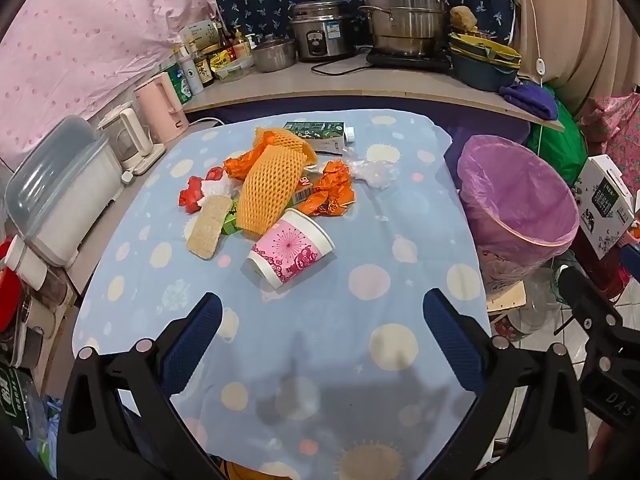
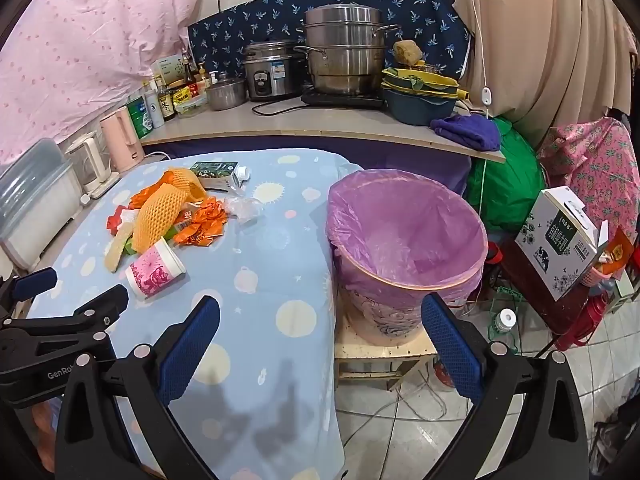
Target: Collect trash
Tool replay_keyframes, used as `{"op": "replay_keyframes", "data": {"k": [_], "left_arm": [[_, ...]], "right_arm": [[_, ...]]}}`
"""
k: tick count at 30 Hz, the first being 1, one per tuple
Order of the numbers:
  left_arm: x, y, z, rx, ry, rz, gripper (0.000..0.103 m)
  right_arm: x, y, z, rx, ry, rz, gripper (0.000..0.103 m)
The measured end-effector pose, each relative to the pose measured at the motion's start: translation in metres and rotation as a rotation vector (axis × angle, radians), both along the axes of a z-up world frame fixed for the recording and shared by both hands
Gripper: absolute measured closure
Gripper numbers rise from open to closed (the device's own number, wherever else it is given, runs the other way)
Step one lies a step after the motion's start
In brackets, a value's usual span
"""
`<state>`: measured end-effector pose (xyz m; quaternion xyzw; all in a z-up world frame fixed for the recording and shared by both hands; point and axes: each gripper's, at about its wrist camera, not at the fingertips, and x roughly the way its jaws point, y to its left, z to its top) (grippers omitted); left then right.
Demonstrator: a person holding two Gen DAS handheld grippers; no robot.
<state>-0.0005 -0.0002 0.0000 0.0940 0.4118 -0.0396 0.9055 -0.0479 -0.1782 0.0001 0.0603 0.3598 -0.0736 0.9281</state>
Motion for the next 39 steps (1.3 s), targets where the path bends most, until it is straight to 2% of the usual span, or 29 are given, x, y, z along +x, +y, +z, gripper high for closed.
{"op": "replay_keyframes", "data": {"k": [39], "left_arm": [[-0.0041,-0.0020,0.0032,0.012,-0.004,0.002,0.007]], "right_arm": [[-0.0009,0.0014,-0.0050,0.009,0.006,0.005,0.006]]}}
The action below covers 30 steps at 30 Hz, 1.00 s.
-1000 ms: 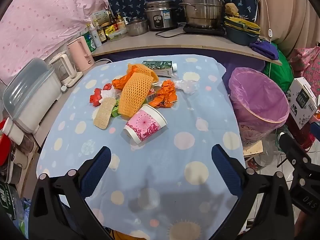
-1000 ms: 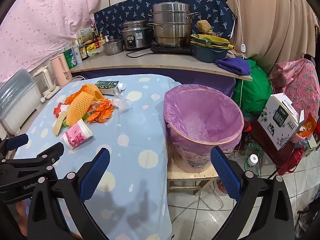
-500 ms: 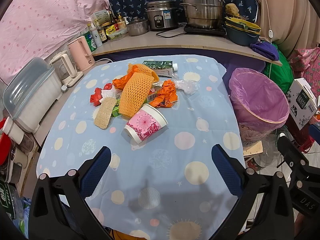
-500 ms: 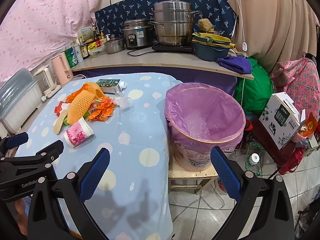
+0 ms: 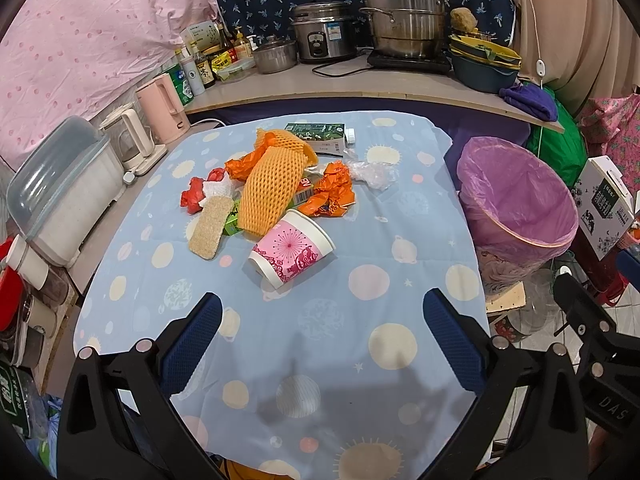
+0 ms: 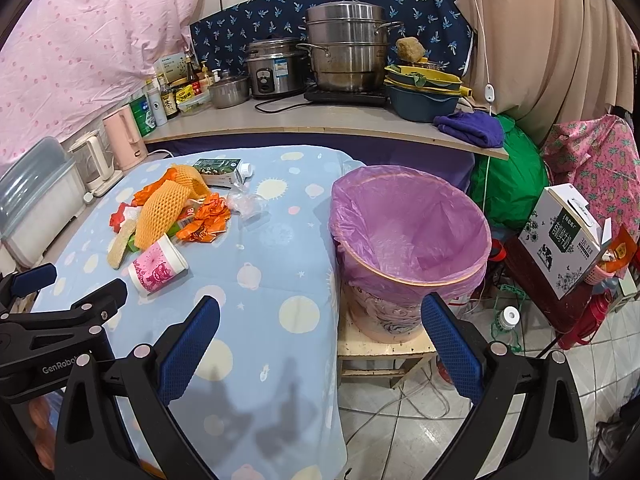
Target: Collect trash
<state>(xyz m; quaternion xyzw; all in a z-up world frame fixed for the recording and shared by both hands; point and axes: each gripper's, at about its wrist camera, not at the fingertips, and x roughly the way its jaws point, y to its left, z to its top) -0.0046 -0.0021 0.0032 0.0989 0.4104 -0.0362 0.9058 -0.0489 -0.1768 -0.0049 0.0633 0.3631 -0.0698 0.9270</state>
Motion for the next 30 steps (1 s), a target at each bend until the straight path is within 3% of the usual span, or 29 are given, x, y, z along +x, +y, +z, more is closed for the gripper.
{"op": "replay_keyframes", "data": {"k": [30], "left_arm": [[-0.0010,-0.0044,0.0060,0.004,-0.003,-0.005,0.007]], "right_arm": [[0.0015,-0.0001,0.0000,0.006,-0.003,-0.002,0.006]]}}
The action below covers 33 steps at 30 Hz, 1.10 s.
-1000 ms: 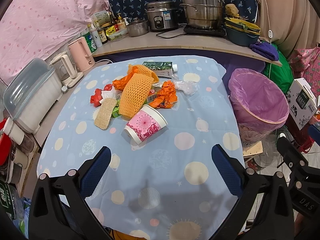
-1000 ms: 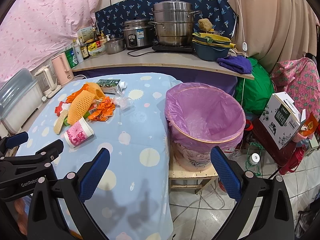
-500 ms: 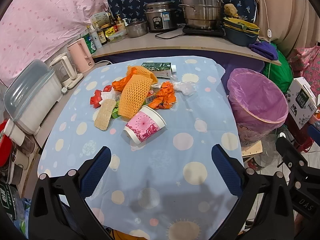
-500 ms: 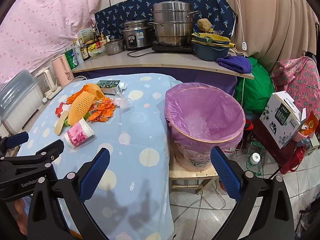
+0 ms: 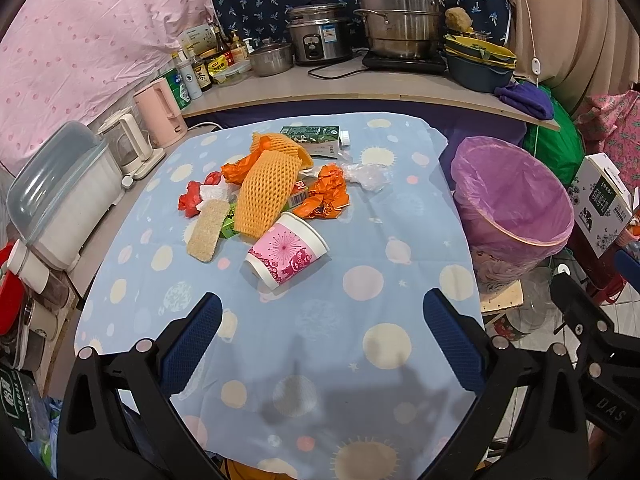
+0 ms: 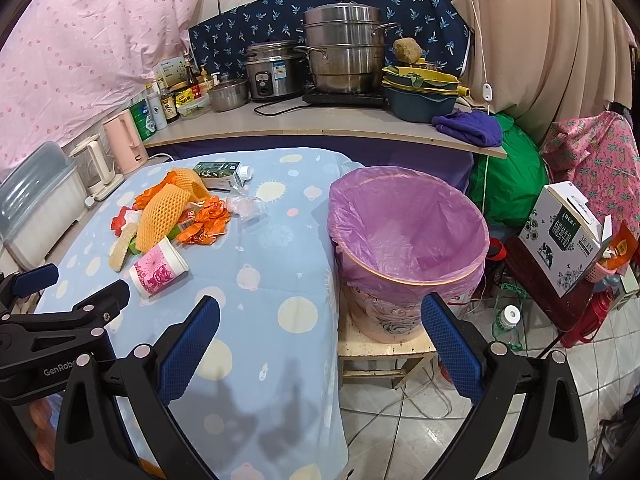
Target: Collect trash
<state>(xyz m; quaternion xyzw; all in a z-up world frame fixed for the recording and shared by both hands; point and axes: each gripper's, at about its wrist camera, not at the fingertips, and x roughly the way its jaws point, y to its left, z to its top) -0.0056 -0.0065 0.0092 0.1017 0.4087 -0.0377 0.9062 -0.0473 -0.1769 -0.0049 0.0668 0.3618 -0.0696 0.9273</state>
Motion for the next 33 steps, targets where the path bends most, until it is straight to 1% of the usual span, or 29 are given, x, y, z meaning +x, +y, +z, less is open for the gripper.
{"op": "replay_keyframes", "data": {"k": [5,8,33], "left_arm": [[0.000,-0.001,0.000,0.000,-0.002,-0.002,0.007],[-0.001,-0.005,0.000,0.001,-0.001,-0.005,0.007],[-0.003,-0.008,0.000,-0.001,-0.002,-0.006,0.007]], "right_arm": [[0.001,0.001,0.000,-0.002,-0.001,-0.001,0.006],[-0.005,-0.006,0.007,0.002,-0.005,-0.005,0.006],[-0.007,-0.010,0.007,0.007,-0.006,-0.007,0.006]]}}
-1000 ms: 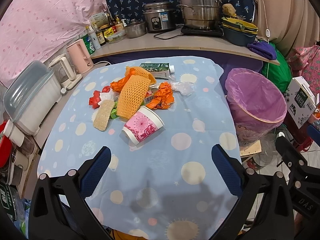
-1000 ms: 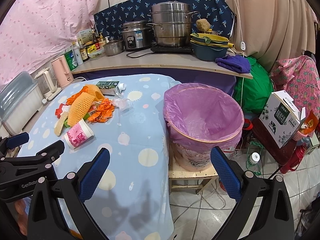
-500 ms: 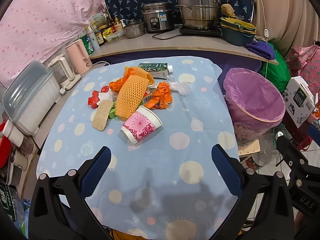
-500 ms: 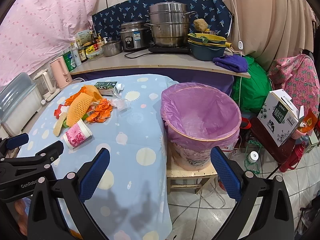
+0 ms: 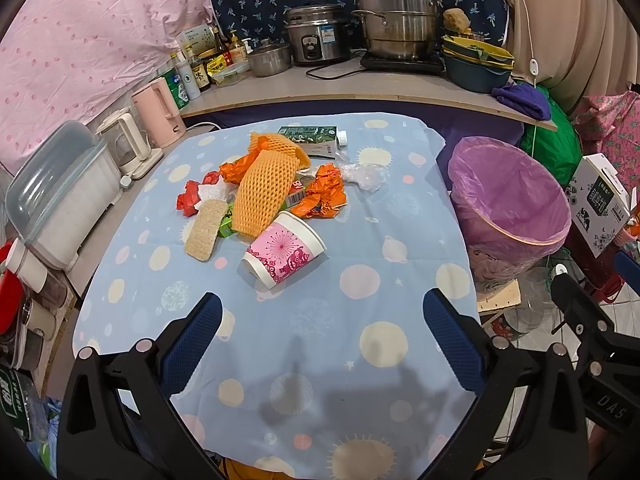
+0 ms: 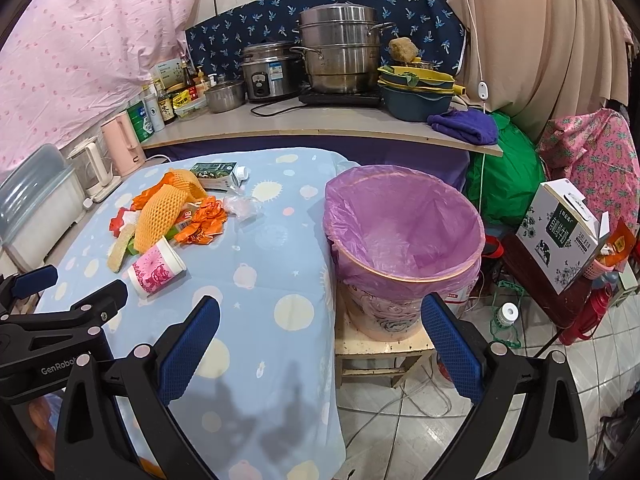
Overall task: Collect trash
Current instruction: 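Grasp the pink paper cup with the left tool while the right tool grasps the orange wrapper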
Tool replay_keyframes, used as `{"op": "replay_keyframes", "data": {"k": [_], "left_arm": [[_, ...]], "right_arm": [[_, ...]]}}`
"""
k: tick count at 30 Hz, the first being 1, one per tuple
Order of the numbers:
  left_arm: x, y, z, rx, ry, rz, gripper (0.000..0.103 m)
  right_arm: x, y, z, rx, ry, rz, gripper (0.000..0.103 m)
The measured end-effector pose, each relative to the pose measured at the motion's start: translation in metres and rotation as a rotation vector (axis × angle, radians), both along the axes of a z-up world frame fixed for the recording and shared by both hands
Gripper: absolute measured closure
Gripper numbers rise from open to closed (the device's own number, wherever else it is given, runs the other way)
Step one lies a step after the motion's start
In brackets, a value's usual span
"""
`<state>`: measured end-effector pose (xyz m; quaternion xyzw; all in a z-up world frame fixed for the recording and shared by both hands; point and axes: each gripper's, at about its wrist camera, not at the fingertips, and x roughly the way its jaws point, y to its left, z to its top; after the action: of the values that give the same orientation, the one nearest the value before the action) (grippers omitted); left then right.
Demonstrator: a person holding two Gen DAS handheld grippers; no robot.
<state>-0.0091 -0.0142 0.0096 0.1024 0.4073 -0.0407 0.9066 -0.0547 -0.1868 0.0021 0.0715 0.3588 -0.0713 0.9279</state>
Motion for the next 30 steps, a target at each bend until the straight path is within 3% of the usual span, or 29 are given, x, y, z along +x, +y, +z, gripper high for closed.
{"op": "replay_keyframes", "data": {"k": [12,20,21,22,30], "left_arm": [[0.001,0.001,-0.003,-0.012,0.009,0.003,0.007],[0.023,0.041,-0.023,-0.077,0.038,0.082,0.007],[0.028,0.050,-0.025,-0.086,0.044,0.092,0.007],[0.033,0.057,-0.029,-0.091,0.049,0.104,0.007],[0.072,0.103,-0.060,-0.133,0.087,0.135,0.007]], "right_arm": [[-0.002,-0.002,-0.002,0.006,0.006,-0.001,0.006],[0.014,0.009,-0.014,-0.001,0.037,0.014,0.006],[0.006,0.012,-0.017,-0.037,-0.048,0.023,0.006],[0.023,0.014,-0.018,-0.007,0.044,0.021,0.006],[0.054,0.033,-0.032,-0.008,0.083,0.061,0.007]]}}
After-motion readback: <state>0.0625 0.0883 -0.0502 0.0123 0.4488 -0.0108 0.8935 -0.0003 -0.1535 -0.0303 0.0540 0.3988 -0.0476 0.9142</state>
